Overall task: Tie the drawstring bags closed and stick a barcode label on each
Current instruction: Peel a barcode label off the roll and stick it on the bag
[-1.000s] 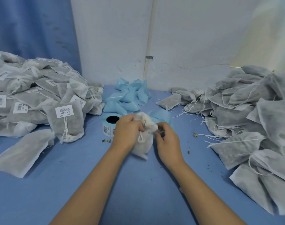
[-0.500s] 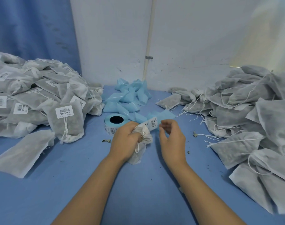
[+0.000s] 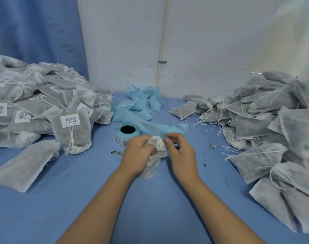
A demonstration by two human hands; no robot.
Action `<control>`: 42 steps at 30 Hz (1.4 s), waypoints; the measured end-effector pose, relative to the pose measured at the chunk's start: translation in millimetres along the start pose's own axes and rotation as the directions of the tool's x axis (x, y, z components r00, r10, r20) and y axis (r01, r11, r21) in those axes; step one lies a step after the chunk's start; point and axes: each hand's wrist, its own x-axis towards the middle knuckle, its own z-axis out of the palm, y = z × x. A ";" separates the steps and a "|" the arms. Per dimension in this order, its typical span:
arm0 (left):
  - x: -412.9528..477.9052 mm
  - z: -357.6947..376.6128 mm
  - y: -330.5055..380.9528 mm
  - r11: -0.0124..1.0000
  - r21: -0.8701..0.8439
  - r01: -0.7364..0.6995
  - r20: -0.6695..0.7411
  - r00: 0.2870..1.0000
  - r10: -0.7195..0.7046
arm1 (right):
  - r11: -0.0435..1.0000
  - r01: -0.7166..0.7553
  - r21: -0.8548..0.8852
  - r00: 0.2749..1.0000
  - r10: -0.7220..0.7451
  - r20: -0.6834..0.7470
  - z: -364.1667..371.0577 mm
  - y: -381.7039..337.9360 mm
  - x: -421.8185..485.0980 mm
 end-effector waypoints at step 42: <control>0.9 12.1 24.0 0.944 -0.300 -0.140 -0.233 0.970 0.070 | 0.633 -0.514 0.579 0.826 0.547 0.135 0.3 -23.1 -0.9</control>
